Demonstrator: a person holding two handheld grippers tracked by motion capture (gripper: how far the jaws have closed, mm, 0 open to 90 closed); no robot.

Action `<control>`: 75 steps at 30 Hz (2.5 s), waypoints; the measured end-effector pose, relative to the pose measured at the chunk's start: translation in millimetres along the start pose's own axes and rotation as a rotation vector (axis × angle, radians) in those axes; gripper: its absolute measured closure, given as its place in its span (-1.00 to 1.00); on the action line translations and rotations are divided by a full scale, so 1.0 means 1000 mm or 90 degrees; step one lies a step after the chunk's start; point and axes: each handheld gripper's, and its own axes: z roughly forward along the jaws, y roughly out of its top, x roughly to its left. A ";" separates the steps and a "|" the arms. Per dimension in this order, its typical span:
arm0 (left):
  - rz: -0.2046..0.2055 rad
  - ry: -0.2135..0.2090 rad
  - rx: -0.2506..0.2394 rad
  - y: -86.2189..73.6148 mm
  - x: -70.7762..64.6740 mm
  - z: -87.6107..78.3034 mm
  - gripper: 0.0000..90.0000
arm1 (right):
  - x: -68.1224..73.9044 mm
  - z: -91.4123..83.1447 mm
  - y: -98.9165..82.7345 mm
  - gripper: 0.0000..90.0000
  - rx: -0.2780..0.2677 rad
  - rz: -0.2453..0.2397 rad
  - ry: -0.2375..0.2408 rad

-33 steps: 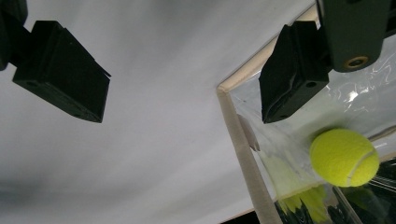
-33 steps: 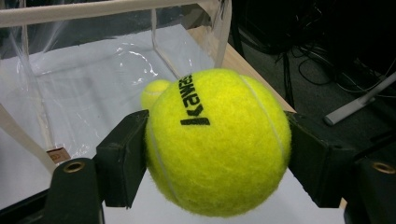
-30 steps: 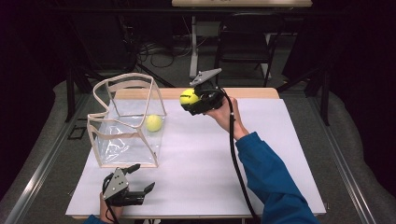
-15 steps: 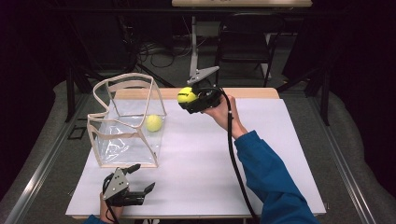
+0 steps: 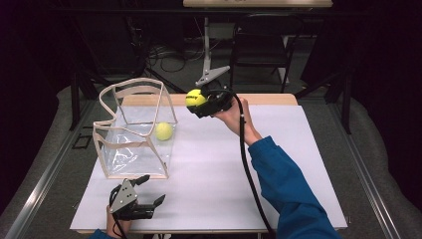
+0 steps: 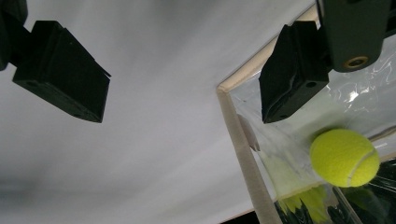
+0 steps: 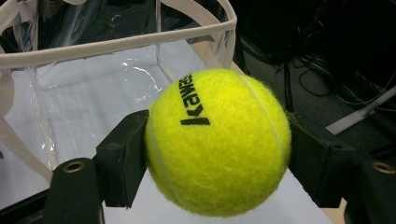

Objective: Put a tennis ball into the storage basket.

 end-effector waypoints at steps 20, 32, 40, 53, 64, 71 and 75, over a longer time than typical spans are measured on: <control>0.000 0.001 0.001 0.000 0.001 -0.001 -0.64 | 0.006 0.006 0.017 -0.41 -0.006 -0.015 0.003; 0.002 0.002 0.000 0.000 0.001 -0.002 -0.64 | 0.008 0.007 0.022 -0.41 -0.010 -0.021 0.004; 0.002 0.002 0.000 0.000 0.001 -0.002 -0.64 | 0.010 0.007 0.026 -0.41 -0.014 -0.024 0.009; -0.001 0.001 0.000 0.000 0.001 -0.001 -0.64 | 0.013 0.009 0.032 -0.41 -0.022 -0.028 0.014; 0.001 0.001 0.000 0.000 0.001 -0.002 -0.64 | 0.015 0.012 0.039 -0.41 -0.026 -0.028 0.019; 0.001 0.002 0.000 0.000 0.001 -0.002 -0.64 | 0.017 0.013 0.042 -0.41 -0.032 -0.030 0.022; 0.002 0.002 -0.001 0.000 0.000 -0.002 -0.64 | 0.018 0.015 0.042 -0.41 -0.027 -0.034 0.021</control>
